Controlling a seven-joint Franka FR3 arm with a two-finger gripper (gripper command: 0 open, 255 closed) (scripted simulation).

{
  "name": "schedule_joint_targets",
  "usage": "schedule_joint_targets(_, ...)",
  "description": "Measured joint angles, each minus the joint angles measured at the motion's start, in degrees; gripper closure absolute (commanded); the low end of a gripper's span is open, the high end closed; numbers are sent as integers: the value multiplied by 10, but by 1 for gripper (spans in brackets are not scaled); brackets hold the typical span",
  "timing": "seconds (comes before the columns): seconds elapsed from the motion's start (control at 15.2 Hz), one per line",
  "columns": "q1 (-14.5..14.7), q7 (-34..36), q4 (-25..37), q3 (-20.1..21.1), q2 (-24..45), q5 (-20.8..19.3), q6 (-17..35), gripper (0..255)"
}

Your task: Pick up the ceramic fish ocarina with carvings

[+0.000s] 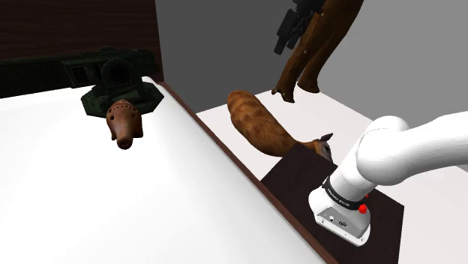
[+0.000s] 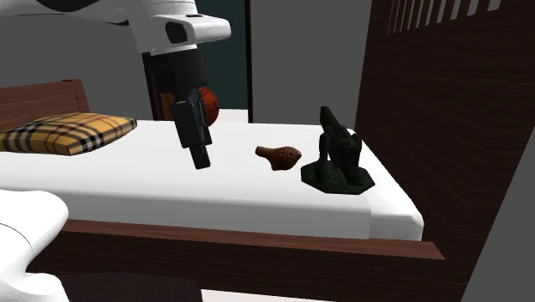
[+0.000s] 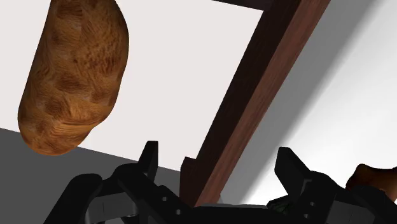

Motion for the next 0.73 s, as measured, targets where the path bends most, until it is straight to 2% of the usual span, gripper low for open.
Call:
schedule_joint_targets(0.2, 2, 21, 1, 17, 8, 8, 8, 0)
schedule_joint_targets(0.73, 13, 154, 1, 119, 73, 45, 77, 0)
